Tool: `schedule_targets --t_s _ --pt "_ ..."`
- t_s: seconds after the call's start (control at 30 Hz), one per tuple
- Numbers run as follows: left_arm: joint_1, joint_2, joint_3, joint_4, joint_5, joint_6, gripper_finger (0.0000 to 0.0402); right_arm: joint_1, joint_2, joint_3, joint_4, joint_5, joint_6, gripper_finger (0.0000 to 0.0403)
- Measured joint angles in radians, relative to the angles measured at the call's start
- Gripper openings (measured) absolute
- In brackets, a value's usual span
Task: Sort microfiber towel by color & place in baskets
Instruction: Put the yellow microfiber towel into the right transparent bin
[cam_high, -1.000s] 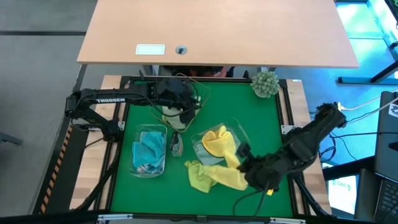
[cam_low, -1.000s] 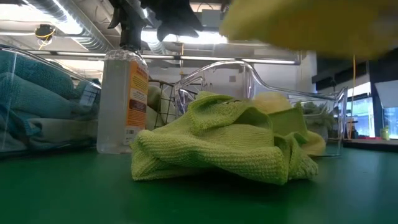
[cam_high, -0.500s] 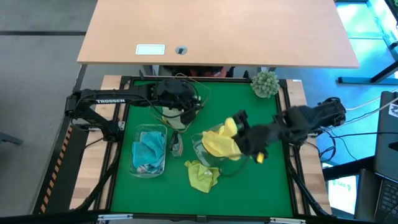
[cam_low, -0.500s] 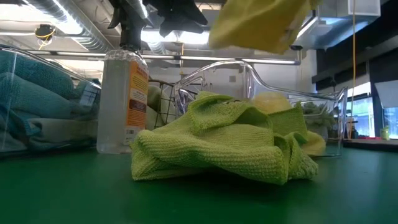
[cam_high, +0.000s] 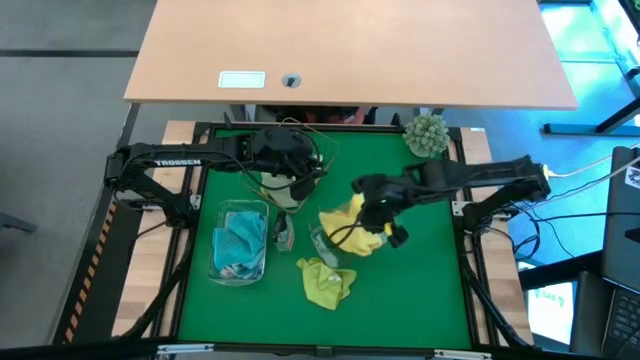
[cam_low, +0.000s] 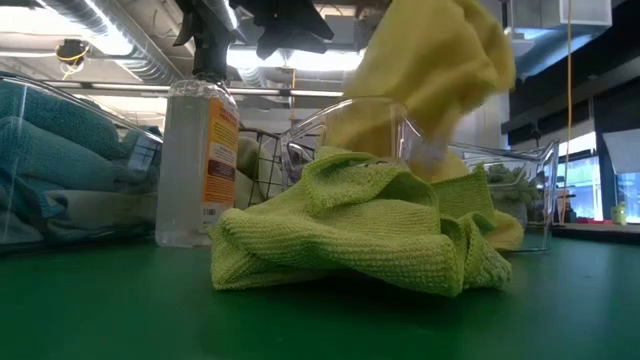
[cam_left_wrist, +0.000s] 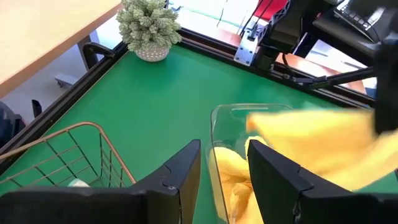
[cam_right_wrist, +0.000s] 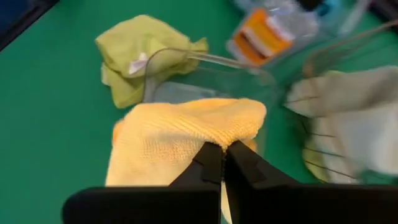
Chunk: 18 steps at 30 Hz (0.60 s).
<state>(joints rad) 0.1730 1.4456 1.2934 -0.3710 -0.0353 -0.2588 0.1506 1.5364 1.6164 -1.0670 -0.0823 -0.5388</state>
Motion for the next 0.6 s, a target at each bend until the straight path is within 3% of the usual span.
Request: schedule_targets --t_s 0.17,0.6 --pt "-0.001 0.000 0.000 0.000 0.000 0.000 0.0127 -0.053 0.000 -0.199 0.168 -0.073 -0.021 0.0000" --pt "-0.029 0.000 0.000 0.008 0.000 0.007 0.0127 -0.185 0.000 -0.551 0.506 0.020 -0.021 0.0000"
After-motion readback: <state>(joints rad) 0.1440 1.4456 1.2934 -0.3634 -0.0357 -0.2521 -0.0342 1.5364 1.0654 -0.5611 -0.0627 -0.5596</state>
